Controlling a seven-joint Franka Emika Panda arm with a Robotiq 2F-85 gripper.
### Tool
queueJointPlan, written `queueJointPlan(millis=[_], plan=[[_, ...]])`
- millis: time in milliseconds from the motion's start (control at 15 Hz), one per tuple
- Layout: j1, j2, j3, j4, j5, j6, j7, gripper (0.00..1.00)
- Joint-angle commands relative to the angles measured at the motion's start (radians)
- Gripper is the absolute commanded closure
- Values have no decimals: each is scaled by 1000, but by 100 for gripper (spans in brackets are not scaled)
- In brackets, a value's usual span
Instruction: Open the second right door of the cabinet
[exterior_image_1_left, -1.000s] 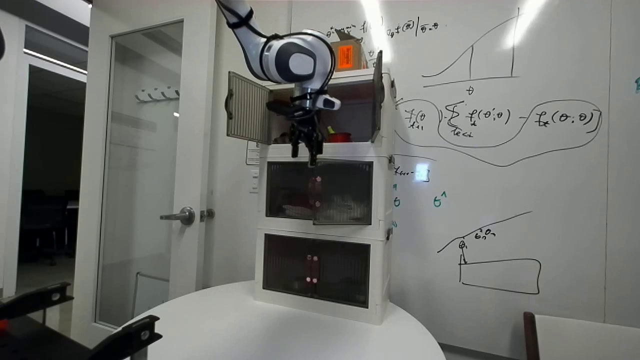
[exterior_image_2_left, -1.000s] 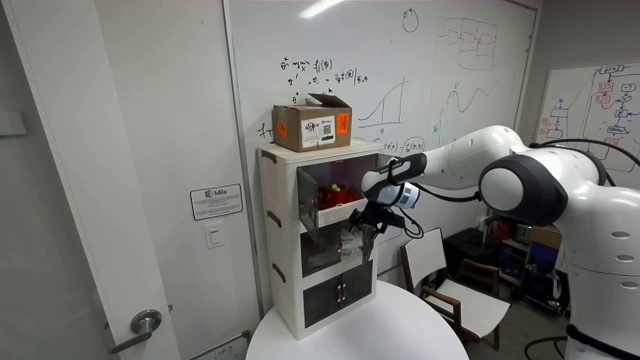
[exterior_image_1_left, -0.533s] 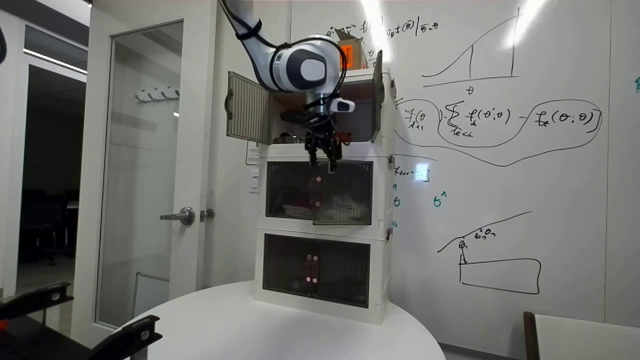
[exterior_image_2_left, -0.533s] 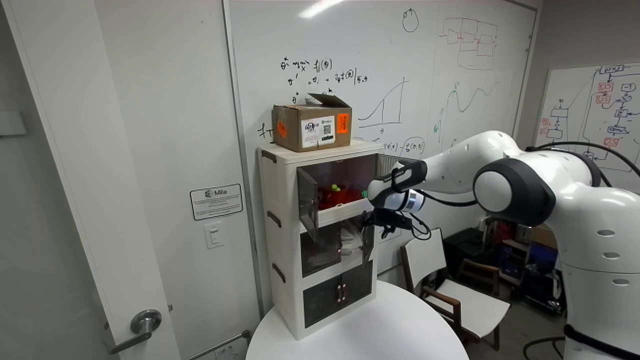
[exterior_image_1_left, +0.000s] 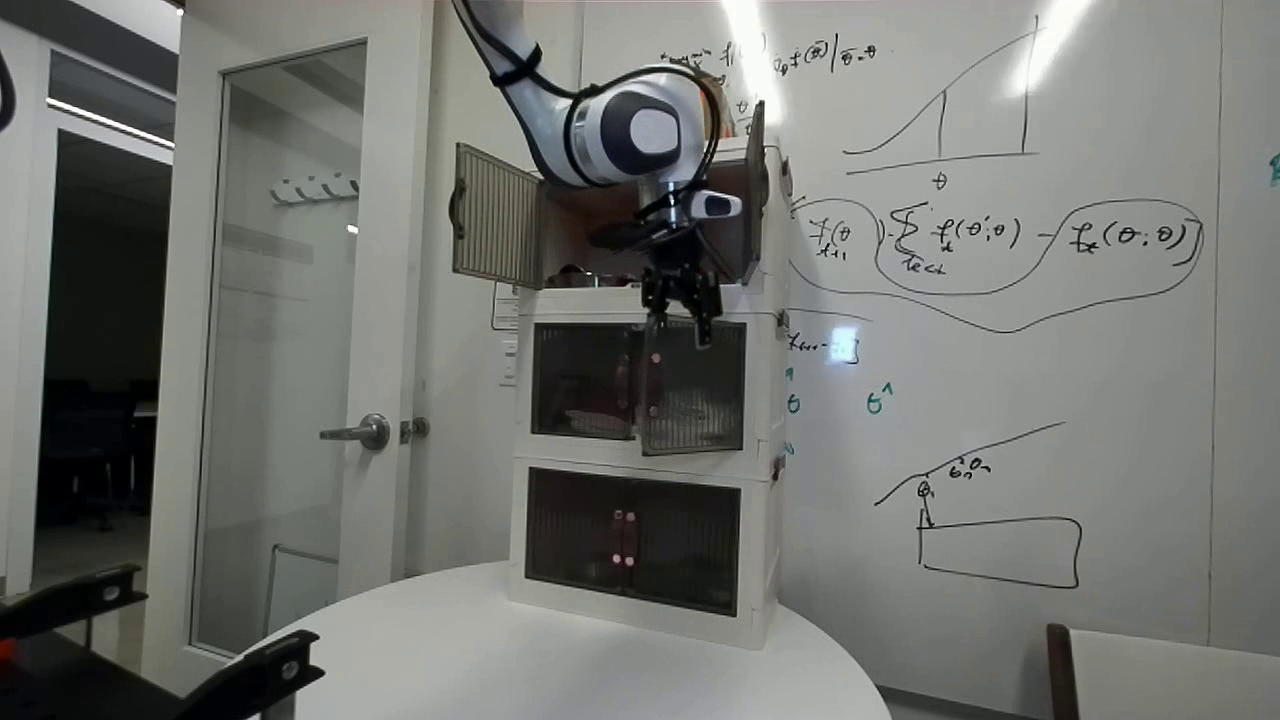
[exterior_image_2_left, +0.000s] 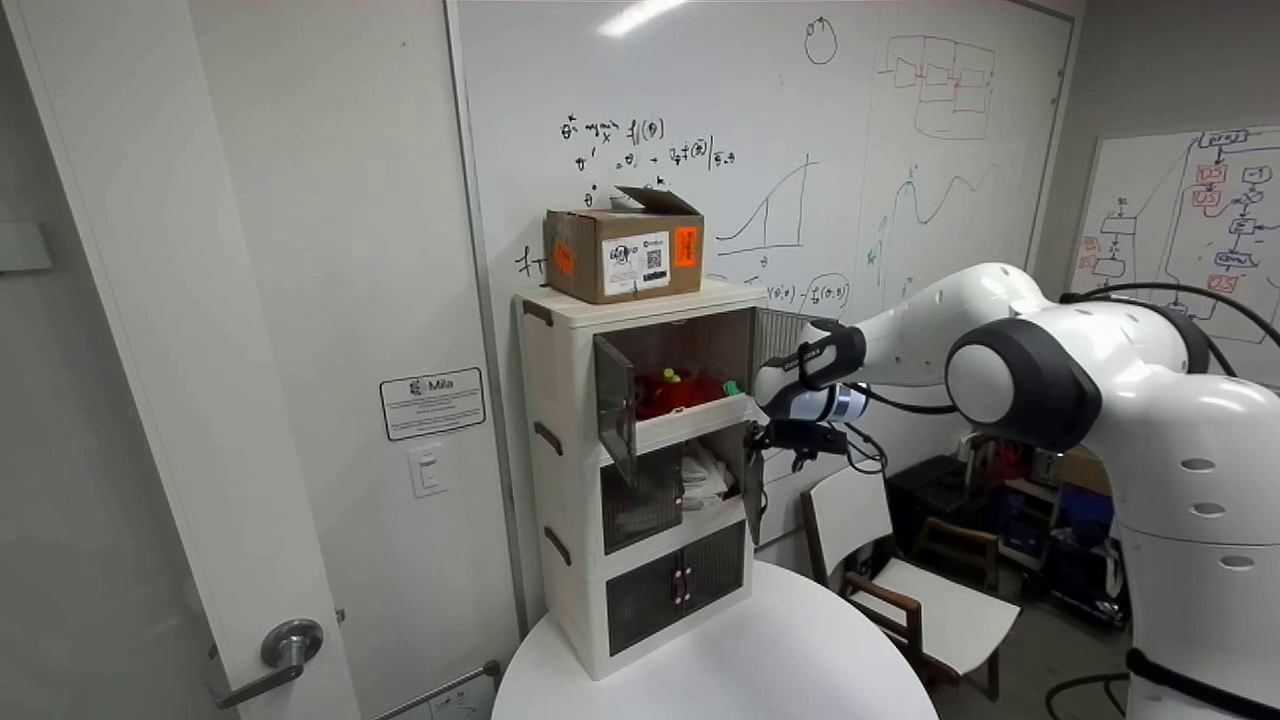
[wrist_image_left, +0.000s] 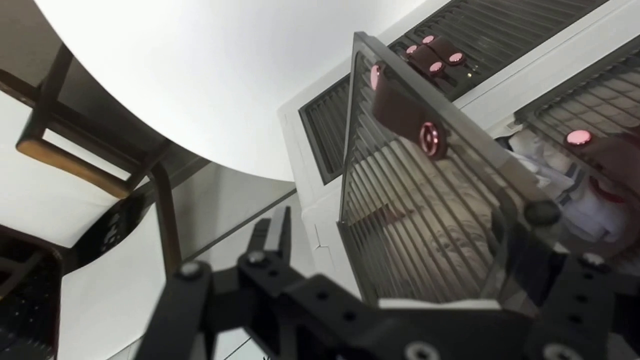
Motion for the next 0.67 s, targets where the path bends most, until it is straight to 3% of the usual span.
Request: queueJointPlan(millis=[0,400,600], plan=[[7,-77,-24,-30,-72,13,32,0],[-1,-155,-61,-53,-173,14,57,0],[-15,-174,-37,-64,-122,30,19,0]])
